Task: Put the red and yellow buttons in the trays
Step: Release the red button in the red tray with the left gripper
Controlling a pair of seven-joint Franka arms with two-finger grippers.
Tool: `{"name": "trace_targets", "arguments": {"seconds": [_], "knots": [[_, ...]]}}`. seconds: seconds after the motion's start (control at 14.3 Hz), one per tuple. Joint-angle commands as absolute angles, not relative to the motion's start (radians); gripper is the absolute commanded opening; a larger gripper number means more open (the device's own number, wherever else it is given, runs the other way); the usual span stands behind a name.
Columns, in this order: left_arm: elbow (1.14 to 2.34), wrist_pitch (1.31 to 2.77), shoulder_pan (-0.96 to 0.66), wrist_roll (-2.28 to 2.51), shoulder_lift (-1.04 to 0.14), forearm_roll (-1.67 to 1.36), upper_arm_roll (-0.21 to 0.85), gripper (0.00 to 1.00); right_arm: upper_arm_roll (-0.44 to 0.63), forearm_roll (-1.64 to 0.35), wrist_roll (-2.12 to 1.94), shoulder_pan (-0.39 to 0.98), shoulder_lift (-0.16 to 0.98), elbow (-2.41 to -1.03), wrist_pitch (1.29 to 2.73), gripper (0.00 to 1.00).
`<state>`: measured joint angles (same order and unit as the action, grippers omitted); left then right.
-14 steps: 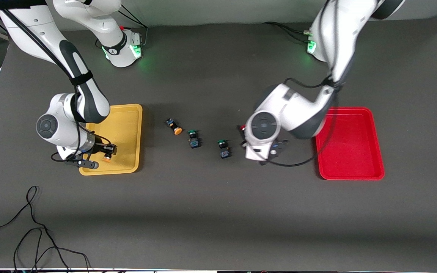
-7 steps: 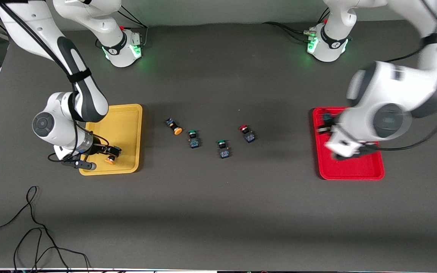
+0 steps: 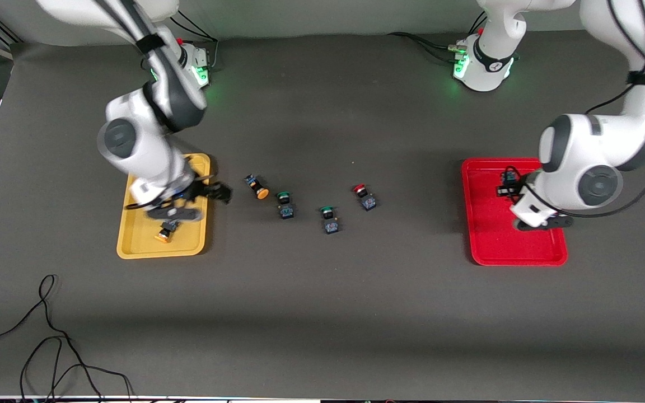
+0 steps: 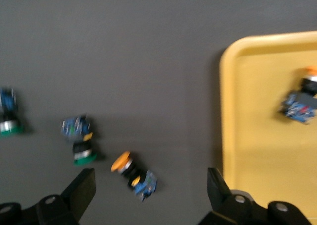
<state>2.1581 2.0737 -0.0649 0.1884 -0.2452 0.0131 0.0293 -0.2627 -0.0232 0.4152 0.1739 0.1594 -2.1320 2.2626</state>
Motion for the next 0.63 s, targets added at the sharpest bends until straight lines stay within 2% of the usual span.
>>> {"name": "trace_targets", "arguments": {"seconds": [0.0, 0.07, 0.14, 0.21, 0.28, 0.42, 0.56], "knots": [[2.276, 2.184, -0.080, 0.175, -0.206, 0.011, 0.021, 0.00, -0.327, 0.057, 0.428, 0.172, 0.169, -2.192, 2.276, 1.00], [2.284, 2.195, -0.078, 0.172, -0.210, 0.011, 0.021, 0.04, -0.342, 0.058, 0.428, 0.172, 0.169, -2.210, 2.283, 1.00], [2.293, 2.222, -0.080, 0.172, -0.210, 0.011, 0.021, 0.19, -0.356, 0.058, 0.429, 0.173, 0.173, -2.233, 2.308, 1.00], [2.293, 2.229, -0.081, 0.172, -0.213, 0.011, 0.021, 0.65, -0.368, 0.058, 0.436, 0.175, 0.189, -2.271, 2.369, 1.00], [2.286, 2.217, -0.081, 0.173, -0.209, 0.011, 0.021, 1.00, -0.370, 0.060, 0.461, 0.181, 0.210, -2.304, 2.441, 1.00], [2.228, 2.124, -0.086, 0.192, -0.174, 0.009, 0.026, 1.00, -0.373, 0.066, 0.466, 0.216, 0.253, -2.327, 2.522, 1.00], [2.105, 1.952, -0.112, 0.202, -0.167, -0.001, 0.026, 1.00, -0.373, 0.127, 0.475, 0.215, 0.276, -2.341, 2.548, 1.00]]}}
